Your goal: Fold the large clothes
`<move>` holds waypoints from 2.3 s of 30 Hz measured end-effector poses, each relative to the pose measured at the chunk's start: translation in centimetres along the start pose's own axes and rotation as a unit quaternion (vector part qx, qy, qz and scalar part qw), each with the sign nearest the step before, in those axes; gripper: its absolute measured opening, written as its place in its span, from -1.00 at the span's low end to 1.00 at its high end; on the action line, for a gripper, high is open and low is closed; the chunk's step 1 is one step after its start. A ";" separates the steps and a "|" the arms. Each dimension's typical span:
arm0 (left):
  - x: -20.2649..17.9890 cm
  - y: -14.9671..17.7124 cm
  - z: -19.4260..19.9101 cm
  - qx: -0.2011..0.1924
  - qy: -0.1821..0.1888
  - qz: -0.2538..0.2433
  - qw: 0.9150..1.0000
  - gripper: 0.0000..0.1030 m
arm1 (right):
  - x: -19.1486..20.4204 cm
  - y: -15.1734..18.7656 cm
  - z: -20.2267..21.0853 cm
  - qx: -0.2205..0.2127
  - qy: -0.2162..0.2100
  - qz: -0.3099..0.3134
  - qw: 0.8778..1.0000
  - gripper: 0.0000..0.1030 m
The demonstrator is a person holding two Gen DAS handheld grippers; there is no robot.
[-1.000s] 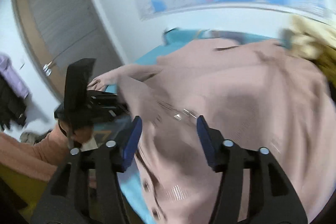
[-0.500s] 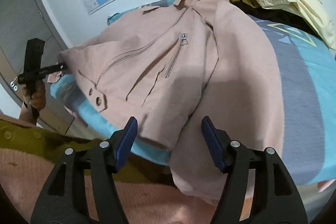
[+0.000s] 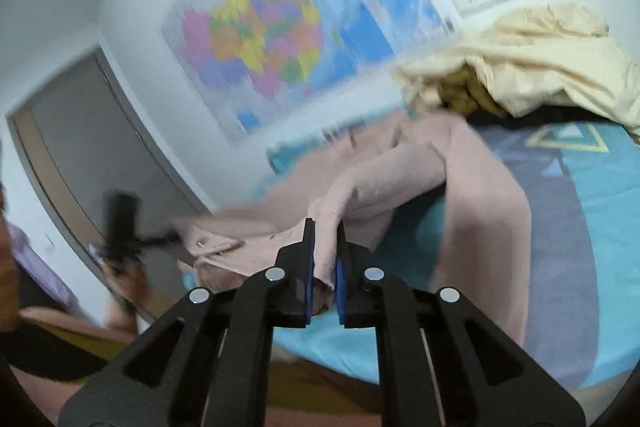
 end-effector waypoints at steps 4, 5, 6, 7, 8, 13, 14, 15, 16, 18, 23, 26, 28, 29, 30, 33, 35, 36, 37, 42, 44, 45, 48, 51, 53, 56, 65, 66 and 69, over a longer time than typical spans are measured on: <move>3.3 4.2 -3.6 0.098 -0.100 0.009 0.990 -0.37 | -3.6 4.5 -3.1 0.095 0.075 -0.022 0.992 -0.42; 4.5 5.4 -4.6 0.121 -0.135 0.011 0.983 -0.40 | -4.4 5.5 -3.3 0.110 0.092 -0.027 0.989 -0.31; 5.5 6.4 -5.3 0.144 -0.153 0.015 0.978 -0.38 | -5.2 6.2 -3.2 0.119 0.113 -0.030 0.986 -0.25; 6.3 7.5 -5.9 0.160 -0.144 0.033 0.976 -0.35 | -5.6 6.5 -3.0 0.123 0.116 -0.033 0.985 -0.19; 7.0 7.8 -5.9 0.155 -0.129 0.054 0.978 -0.35 | -6.0 6.4 -2.4 0.114 0.118 -0.038 0.986 -0.07; 5.2 5.5 -1.7 0.045 -0.061 0.027 0.997 0.01 | -4.3 2.3 -1.4 0.059 0.116 0.005 0.992 0.14; 4.3 5.0 -0.8 0.028 -0.065 0.003 0.998 0.07 | -3.6 1.6 -2.0 0.058 0.116 0.022 0.991 0.16; 3.6 4.4 0.0 0.010 -0.071 -0.018 0.997 0.28 | -2.6 0.8 -3.2 0.062 0.120 0.052 0.989 0.16; 2.9 3.5 1.1 -0.019 -0.083 -0.036 0.996 0.43 | -2.1 0.4 -4.1 0.065 0.124 0.067 0.988 0.18; 2.3 2.5 2.2 -0.050 -0.068 -0.032 0.996 0.44 | -1.0 -0.5 -6.8 0.082 0.123 0.101 0.984 0.26; 3.3 0.7 1.7 -0.083 -0.093 -0.022 0.992 0.48 | 0.1 -1.9 -14.7 0.131 0.100 0.122 0.979 0.30; 4.2 0.1 -2.2 -0.047 -0.103 -0.016 0.993 0.46 | 0.3 -2.7 -19.7 0.162 0.111 0.138 0.971 0.30; 4.2 0.0 -5.6 -0.018 -0.119 -0.030 0.992 0.44 | -0.2 -3.2 -22.5 0.178 0.118 0.135 0.968 0.30; 4.3 0.0 -6.6 -0.007 -0.127 -0.032 0.991 0.42 | -0.6 -3.4 -24.2 0.189 0.124 0.131 0.965 0.30; 4.6 0.0 -7.7 0.006 -0.136 -0.034 0.990 0.37 | -1.0 -3.6 -25.2 0.194 0.132 0.129 0.964 0.30; 5.6 -0.6 -10.9 0.040 -0.146 -0.038 0.988 0.37 | -2.8 -3.5 -28.3 0.220 0.146 0.106 0.959 0.33; 6.2 -1.3 -11.9 0.045 -0.141 -0.037 0.988 0.37 | -3.6 -3.0 -29.8 0.236 0.144 0.102 0.956 0.21; 6.7 -1.9 -12.1 0.042 -0.141 -0.037 0.988 0.37 | -3.7 -3.1 -30.0 0.228 0.153 0.117 0.954 -0.09; 7.2 -2.6 -12.4 0.038 -0.143 -0.035 0.988 0.37 | -3.7 -3.1 -30.2 0.225 0.167 0.136 0.950 -0.26; 10.0 -5.5 -13.2 0.034 -0.142 -0.009 0.989 0.37 | -4.1 -3.7 -30.6 0.225 0.160 0.134 0.952 -0.89; 11.0 -6.8 -13.5 0.030 -0.146 -0.003 0.989 0.37 | -4.1 -4.6 -30.4 0.213 0.151 0.123 0.957 -0.91; 11.5 -7.4 -13.6 0.028 -0.153 -0.002 0.988 0.37 | -4.1 -5.3 -30.4 0.203 0.149 0.121 0.960 -0.91; 12.9 -9.1 -13.7 0.019 -0.177 0.000 0.984 0.37 | -4.3 -7.9 -30.5 0.168 0.144 0.105 0.970 -0.92; 13.7 -10.2 -14.0 0.011 -0.200 -0.005 0.980 0.37 | -5.5 -8.7 -31.8 0.166 0.149 0.092 0.970 -0.91; 13.8 -10.3 -14.4 0.017 -0.202 -0.009 0.979 0.37 | -6.0 -8.4 -32.6 0.171 0.153 0.095 0.969 -0.90; 13.3 -9.4 -15.4 0.033 -0.187 -0.022 0.982 0.37 | -6.9 -7.2 -32.5 0.194 0.165 0.094 0.963 -0.69; 13.2 -5.3 -16.4 0.071 -0.209 -0.072 0.973 0.48 | -5.8 -4.2 -26.6 0.225 0.118 0.096 0.962 -0.18; 13.4 -5.1 -16.5 0.074 -0.217 -0.075 0.971 0.52 | -5.9 -3.9 -25.7 0.227 0.127 0.103 0.960 -0.18; 13.8 -5.1 -16.4 0.076 -0.238 -0.072 0.966 0.62 | -5.7 -4.5 -21.7 0.189 0.108 0.089 0.972 -0.06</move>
Point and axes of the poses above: each gripper's, at about its wrist camera, not at the fingertips, and z roughly against the way its jaws point, x to its left, y to its underside, the point moved 6 cm from there along -z, roughly the way its jaws point, and after that the axes turned 1 degree about x, right-handed, at the moved point
